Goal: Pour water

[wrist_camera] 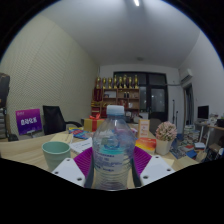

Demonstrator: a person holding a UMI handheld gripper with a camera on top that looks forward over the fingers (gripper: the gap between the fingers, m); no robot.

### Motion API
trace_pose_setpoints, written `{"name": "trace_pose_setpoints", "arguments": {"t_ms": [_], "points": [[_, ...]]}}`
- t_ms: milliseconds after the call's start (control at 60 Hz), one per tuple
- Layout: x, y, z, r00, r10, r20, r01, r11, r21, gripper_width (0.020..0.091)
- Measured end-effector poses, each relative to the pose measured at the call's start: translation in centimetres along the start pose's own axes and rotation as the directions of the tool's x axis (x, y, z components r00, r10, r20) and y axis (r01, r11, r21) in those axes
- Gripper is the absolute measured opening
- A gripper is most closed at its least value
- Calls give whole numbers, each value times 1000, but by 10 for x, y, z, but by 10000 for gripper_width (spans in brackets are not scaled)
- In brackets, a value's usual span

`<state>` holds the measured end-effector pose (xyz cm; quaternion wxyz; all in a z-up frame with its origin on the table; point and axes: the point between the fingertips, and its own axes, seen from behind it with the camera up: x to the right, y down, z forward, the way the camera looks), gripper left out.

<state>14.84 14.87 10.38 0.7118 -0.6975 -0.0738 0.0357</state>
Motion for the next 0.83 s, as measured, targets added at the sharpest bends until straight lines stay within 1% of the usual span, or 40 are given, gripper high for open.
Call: {"name": "trace_pose_setpoints", "arguments": {"t_ms": [50,133,200,233,250,333,433,533,683,833], "points": [[0,1,-1,1000,9,5,-9,1000,-10,614],[4,-1,-4,1000,15,6,-15,998,-54,674],[5,-1,-12,1000,15,11,-14,997,-81,783],[5,-1,-18,1000,24,16,-22,995,-95,829],[5,-1,-21,999,29,19,-27,994,-102,840],[-4,-4,-34,998,38,44,-32,992,-126,839],[-4,-15,-75,999,27,46,-21,992,-127,842],[-2,-35,-116,1000,9,24,-7,994,-112,841],[-5,-69,-183,1000,-4,30,7,997,-80,837],[-15,-86,-246,999,-11,30,13,996,-92,841]]}}
